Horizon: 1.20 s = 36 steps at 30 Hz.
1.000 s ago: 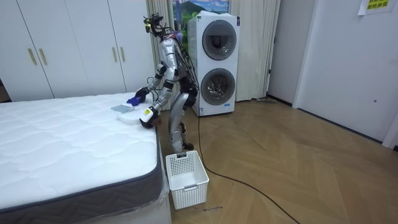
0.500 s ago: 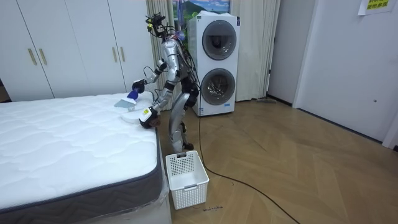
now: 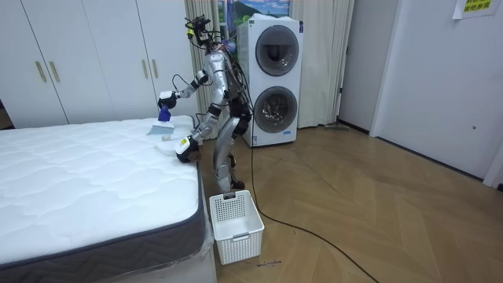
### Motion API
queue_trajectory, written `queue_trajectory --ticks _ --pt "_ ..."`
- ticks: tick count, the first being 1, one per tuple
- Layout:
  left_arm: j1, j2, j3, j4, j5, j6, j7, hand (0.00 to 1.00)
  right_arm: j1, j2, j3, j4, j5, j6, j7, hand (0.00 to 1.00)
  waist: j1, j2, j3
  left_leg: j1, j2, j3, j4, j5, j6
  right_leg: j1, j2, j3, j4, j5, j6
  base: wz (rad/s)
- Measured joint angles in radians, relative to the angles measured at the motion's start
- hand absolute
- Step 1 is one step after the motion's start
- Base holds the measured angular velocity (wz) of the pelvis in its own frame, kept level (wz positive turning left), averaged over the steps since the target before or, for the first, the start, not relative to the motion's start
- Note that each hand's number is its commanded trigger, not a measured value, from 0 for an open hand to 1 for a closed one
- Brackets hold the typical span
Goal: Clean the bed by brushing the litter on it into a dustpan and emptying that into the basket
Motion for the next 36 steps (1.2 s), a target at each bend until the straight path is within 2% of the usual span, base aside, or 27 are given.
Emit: queue_trajectory --ticks 3,7,18,22,25,31,36 --pt "0.0 0.002 0.003 0.0 0.01 0.0 0.001 1.0 0.0 -0.02 0.02 -0.053 -0.088 0.023 0.006 1.0 0.004 -0.002 0.0 0.002 0.009 -0.004 -0.002 0.0 0.0 0.013 0.013 -0.013 -0.022 0.01 -0.002 -0.03" --pt "0.002 0.004 0.016 0.002 0.05 -0.001 -0.004 1.0 0.001 -0.023 0.032 -0.1 -0.194 0.027 0.04 1.0 0.004 -0.001 0.0002 0.015 0.016 -0.008 -0.017 0.003 -0.005 0.033 0.028 -0.018 -0.057 0.024 -0.001 -0.04" --pt "0.002 0.012 0.016 0.004 0.12 -0.007 0.018 1.0 0.001 -0.023 0.067 -0.151 -0.213 0.069 0.118 1.0 0.005 -0.003 0.0013 0.017 0.009 -0.008 -0.04 0.008 -0.013 0.036 0.02 -0.04 -0.07 0.026 -0.003 0.0" --pt "0.003 0.014 0.025 0.004 0.156 -0.007 0.025 1.0 0.009 -0.024 0.067 -0.184 -0.214 0.084 0.14 1.0 0.006 -0.002 0.0021 0.017 0.013 -0.011 -0.04 0.009 -0.015 0.039 0.029 -0.04 -0.078 0.026 -0.005 0.0" --pt "0.001 0.015 0.027 0.002 0.171 -0.007 0.031 1.0 0.043 -0.024 0.067 -0.211 -0.214 0.103 0.145 1.0 0.009 0.004 0.006 0.017 0.023 -0.029 -0.041 0.011 -0.021 0.063 0.048 -0.053 -0.108 0.032 -0.006 0.08" --pt "-0.001 0.015 0.027 -0.001 0.195 -0.007 0.039 1.0 0.053 -0.024 0.067 -0.224 -0.219 0.134 0.164 1.0 0.027 0.017 0.0065 0.017 0.027 -0.033 -0.043 0.01 -0.026 0.07 0.066 -0.054 -0.124 0.037 -0.009 -0.02" --pt "-0.001 0.015 0.024 0.0 0.197 0.007 0.039 1.0 0.076 -0.023 0.069 -0.267 -0.216 0.168 0.176 1.0 0.029 0.036 0.0044 0.023 0.027 -0.03 -0.049 0.012 -0.029 0.07 0.063 -0.054 -0.123 0.036 -0.01 -0.01"
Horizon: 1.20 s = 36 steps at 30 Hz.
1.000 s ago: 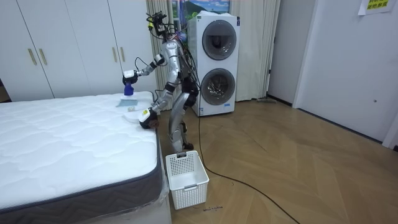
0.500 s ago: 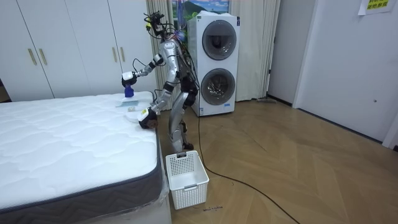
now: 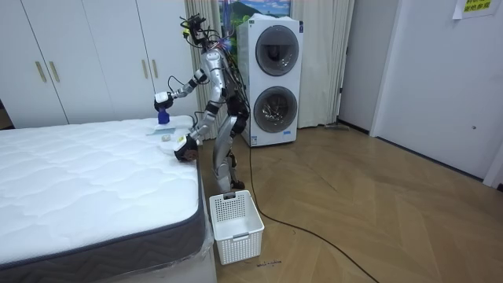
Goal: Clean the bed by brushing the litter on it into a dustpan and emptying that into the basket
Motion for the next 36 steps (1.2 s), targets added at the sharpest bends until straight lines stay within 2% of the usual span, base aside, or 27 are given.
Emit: queue_trajectory --ticks 4,11,14,19,26,29,32,34,35,36 --pt "0.002 0.0 0.0 -0.003 0.008 0.027 0.02 1.0 0.007 0.005 -0.001 -0.019 0.024 0.019 0.002 1.0 0.001 0.011 -0.0001 0.002 0.0 0.001 -0.002 0.003 -0.005 0.0 0.0 -0.005 0.0 -0.001 -0.005 -0.02" --pt "0.002 0.0 0.0 -0.009 0.021 0.055 0.024 1.0 0.043 0.008 -0.018 -0.082 0.031 0.041 -0.001 1.0 0.0 0.023 -0.0021 0.003 0.0 0.0 -0.013 0.011 -0.015 -0.003 0.004 -0.002 -0.001 -0.002 -0.011 0.0" --pt "0.005 0.0 -0.001 -0.015 0.025 0.073 0.024 1.0 0.072 0.013 -0.016 -0.153 0.036 0.067 0.018 1.0 -0.002 0.026 -0.0025 0.009 0.001 0.003 -0.016 0.012 -0.018 -0.001 0.01 0.002 0.0 -0.004 -0.014 0.0" --pt "0.007 0.0 0.002 -0.014 0.031 0.087 0.032 1.0 0.097 0.007 -0.006 -0.276 0.03 0.077 0.086 1.0 -0.001 0.039 -0.004 0.012 0.016 0.0 -0.021 0.017 -0.026 0.009 0.023 -0.002 -0.025 0.006 -0.026 -0.05" --pt "0.02 -0.004 0.001 -0.017 0.04 0.119 0.066 1.0 0.099 0.012 0.02 -0.374 0.054 0.098 0.201 1.0 0.001 0.041 -0.0054 0.03 0.017 0.0 -0.05 0.035 -0.042 0.02 0.036 -0.007 -0.044 0.012 -0.037 -0.01" --pt "0.024 -0.004 -0.001 -0.017 0.05 0.131 0.066 1.0 0.099 0.021 0.025 -0.422 0.124 0.098 0.276 1.0 0.002 0.043 -0.0063 0.047 0.017 0.002 -0.062 0.043 -0.049 0.035 0.037 -0.009 -0.054 0.012 -0.042 0.02" --pt "0.025 -0.006 -0.001 -0.018 0.067 0.143 0.067 1.0 0.101 0.05 0.051 -0.5 0.241 0.095 0.329 1.0 0.002 0.048 -0.0084 0.052 0.016 0.002 -0.069 0.048 -0.055 0.035 0.037 -0.01 -0.05 0.009 -0.048 0.0" --pt "0.024 -0.015 -0.001 -0.025 0.083 0.143 0.067 1.0 0.108 0.114 0.055 -0.541 0.288 0.084 0.361 1.0 0.012 0.065 -0.0097 0.052 0.016 0.0 -0.069 0.048 -0.056 0.033 0.034 -0.011 -0.044 0.006 -0.052 0.02" --pt "0.023 -0.02 -0.001 -0.024 0.087 0.143 0.068 1.0 0.108 0.129 0.059 -0.55 0.3 0.079 0.371 1.0 0.016 0.069 -0.0105 0.052 0.014 0.0 -0.069 0.048 -0.056 0.03 0.031 -0.011 -0.039 0.005 -0.053 0.06" --pt "0.019 -0.032 -0.001 -0.015 0.087 0.142 0.071 1.0 0.108 0.153 0.067 -0.566 0.33 0.06 0.393 1.0 0.022 0.074 -0.0115 0.052 0.001 -0.002 -0.071 0.048 -0.056 0.021 0.015 -0.012 -0.016 -0.007 -0.052 0.15"
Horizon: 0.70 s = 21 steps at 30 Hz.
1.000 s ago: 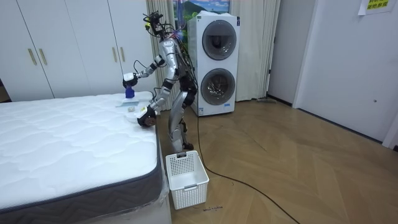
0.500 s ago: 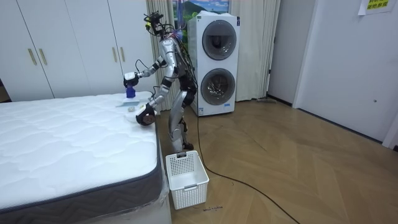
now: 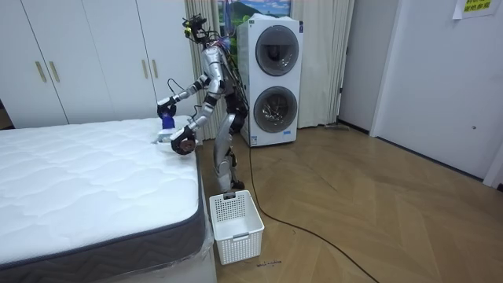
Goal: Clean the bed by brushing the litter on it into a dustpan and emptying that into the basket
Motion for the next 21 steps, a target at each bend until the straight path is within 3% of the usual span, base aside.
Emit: queue_trajectory --ticks 3,7,12,15,21 --pt "0.003 -0.016 -0.007 0.013 -0.001 -0.001 -0.001 1.0 -0.002 0.034 0.028 -0.023 0.07 -0.058 0.041 1.0 0.004 0.004 -0.0027 -0.006 -0.035 -0.007 0.0 0.0 0.001 -0.025 -0.043 0.002 0.06 -0.031 0.006 0.22" --pt "0.011 -0.027 -0.005 0.016 -0.002 -0.001 -0.011 1.0 -0.002 0.037 0.071 -0.048 0.152 -0.121 0.134 1.0 0.027 0.004 -0.0031 -0.035 -0.036 -0.012 0.018 -0.002 0.006 -0.049 -0.05 -0.001 0.073 -0.035 0.006 0.05" --pt "0.011 -0.039 -0.003 0.008 -0.004 -0.003 -0.03 1.0 -0.001 0.073 0.102 -0.049 0.221 -0.156 0.242 1.0 0.031 0.003 -0.0034 -0.059 -0.038 -0.023 0.03 -0.005 0.012 -0.063 -0.056 -0.013 0.076 -0.037 0.011 0.06" --pt "0.012 -0.041 -0.003 0.008 -0.004 -0.009 -0.037 1.0 -0.001 0.074 0.104 -0.049 0.23 -0.186 0.278 1.0 0.032 0.003 -0.0041 -0.059 -0.04 -0.023 0.038 -0.008 0.017 -0.061 -0.061 -0.013 0.084 -0.039 0.014 0.0" --pt "0.011 -0.042 -0.002 0.009 -0.004 -0.021 -0.057 1.0 -0.001 0.072 0.106 -0.049 0.258 -0.202 0.316 1.0 0.031 0.002 -0.0066 -0.059 -0.049 -0.027 0.041 -0.004 0.025 -0.062 -0.069 -0.011 0.093 -0.04 0.019 0.0"
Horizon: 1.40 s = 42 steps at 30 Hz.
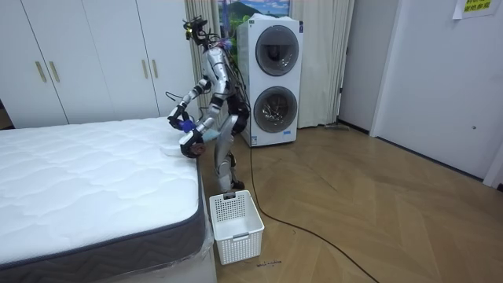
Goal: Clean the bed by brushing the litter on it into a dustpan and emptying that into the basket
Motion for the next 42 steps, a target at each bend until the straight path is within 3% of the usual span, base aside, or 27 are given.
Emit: queue_trajectory --ticks 6,12,20,22,29,32,37,40,42 --pt "0.007 0.0 -0.002 0.011 -0.02 -0.01 -0.011 1.0 0.0 0.004 0.006 0.0 0.001 -0.021 0.01 1.0 -0.011 -0.002 -0.0087 0.002 -0.008 -0.004 0.0 0.004 0.006 0.005 -0.008 -0.003 0.006 0.001 0.002 0.04" --pt "0.023 0.0 -0.001 0.012 -0.048 -0.02 -0.019 1.0 0.009 -0.001 0.002 0.0 0.002 -0.034 0.012 1.0 -0.036 -0.002 -0.0088 0.015 -0.022 -0.016 -0.006 0.008 0.012 0.022 -0.018 -0.01 0.011 -0.002 0.009 0.07" --pt "0.041 -0.009 0.006 0.004 -0.053 -0.044 -0.01 1.0 0.035 -0.008 -0.038 0.017 0.045 -0.085 -0.019 1.0 -0.041 -0.002 -0.0087 0.042 -0.024 -0.017 -0.017 0.007 0.015 0.052 -0.018 -0.006 -0.007 0.003 0.022 0.01" --pt "0.055 -0.01 0.023 0.004 -0.041 -0.06 0.005 1.0 0.035 0.002 -0.073 0.071 0.072 -0.119 -0.051 1.0 -0.058 -0.003 -0.0083 0.061 -0.028 -0.021 -0.024 0.007 0.016 0.076 -0.019 -0.011 -0.014 0.002 0.025 0.08" --pt "0.074 -0.025 0.067 0.007 -0.04 -0.072 0.02 1.0 0.099 -0.001 -0.265 0.149 0.22 -0.158 -0.201 1.0 -0.096 -0.005 -0.007 0.105 -0.037 -0.022 -0.04 0.004 0.019 0.12 -0.018 -0.007 -0.025 -0.001 0.033 0.03" --pt "0.077 -0.048 0.087 0.006 -0.041 -0.085 0.041 1.0 0.124 -0.001 -0.341 0.166 0.323 -0.167 -0.261 1.0 -0.112 -0.005 -0.0073 0.128 -0.037 -0.016 -0.054 0.004 0.02 0.139 -0.015 -0.002 -0.041 0.002 0.039 -0.04" --pt "0.125 -0.092 0.183 -0.02 -0.047 -0.114 0.058 1.0 0.2 0.001 -0.496 0.204 0.526 -0.193 -0.348 1.0 -0.124 -0.007 -0.0083 0.204 -0.043 0.009 -0.113 0.005 0.019 0.202 -0.01 0.009 -0.098 0.019 0.054 -0.1" --pt "0.148 -0.093 0.243 -0.026 -0.047 -0.118 0.06 1.0 0.238 0.003 -0.566 0.205 0.638 -0.198 -0.401 0.05 -0.143 -0.008 -0.0096 0.234 -0.042 0.008 -0.126 0.005 0.018 0.243 0.004 0.004 -0.142 0.028 0.061 0.0" --pt "0.153 -0.094 0.264 -0.029 -0.048 -0.12 0.061 1.0 0.257 0.002 -0.604 0.205 0.697 -0.198 -0.434 0.0 -0.145 -0.006 -0.0117 0.247 -0.04 0.006 -0.127 0.003 0.015 0.266 0.013 0.001 -0.164 0.033 0.063 0.0"
